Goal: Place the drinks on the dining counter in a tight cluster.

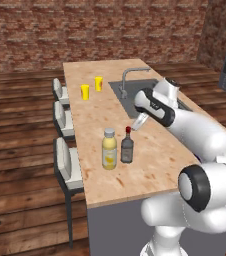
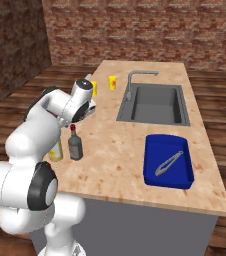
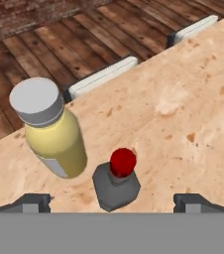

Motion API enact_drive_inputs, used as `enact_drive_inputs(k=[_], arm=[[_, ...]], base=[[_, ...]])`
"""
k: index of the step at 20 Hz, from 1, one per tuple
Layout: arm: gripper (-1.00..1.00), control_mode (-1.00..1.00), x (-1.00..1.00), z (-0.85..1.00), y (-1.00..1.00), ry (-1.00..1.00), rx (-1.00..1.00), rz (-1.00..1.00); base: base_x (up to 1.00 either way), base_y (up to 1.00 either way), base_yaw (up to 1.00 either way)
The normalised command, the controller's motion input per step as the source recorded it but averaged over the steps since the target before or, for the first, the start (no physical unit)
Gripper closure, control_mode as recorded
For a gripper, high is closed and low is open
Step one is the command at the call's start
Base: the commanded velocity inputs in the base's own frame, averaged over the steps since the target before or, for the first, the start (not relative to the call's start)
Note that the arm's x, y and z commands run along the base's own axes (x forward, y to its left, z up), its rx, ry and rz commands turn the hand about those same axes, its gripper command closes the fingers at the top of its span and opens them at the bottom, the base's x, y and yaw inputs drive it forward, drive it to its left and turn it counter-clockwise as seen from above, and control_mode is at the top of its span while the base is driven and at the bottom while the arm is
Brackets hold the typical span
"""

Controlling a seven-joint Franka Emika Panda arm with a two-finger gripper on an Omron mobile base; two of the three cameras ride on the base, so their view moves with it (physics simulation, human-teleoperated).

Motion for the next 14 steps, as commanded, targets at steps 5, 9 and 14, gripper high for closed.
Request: enact_drive_inputs(k=[5, 9, 14], arm=[[-1.0, -1.0, -0.51, 0.39, -0.06, -0.01, 0.01, -0.12], [-1.0, -1.0, -0.59, 0.14, -0.12, 0.02, 0.0, -0.23], [-1.0, -1.0, -0.62, 0.01, -0.19, 0.02, 0.0, -0.29]], base=[[0.0, 0.0, 0.0], [0.0, 0.0, 0.0], [0.0, 0.0, 0.0]])
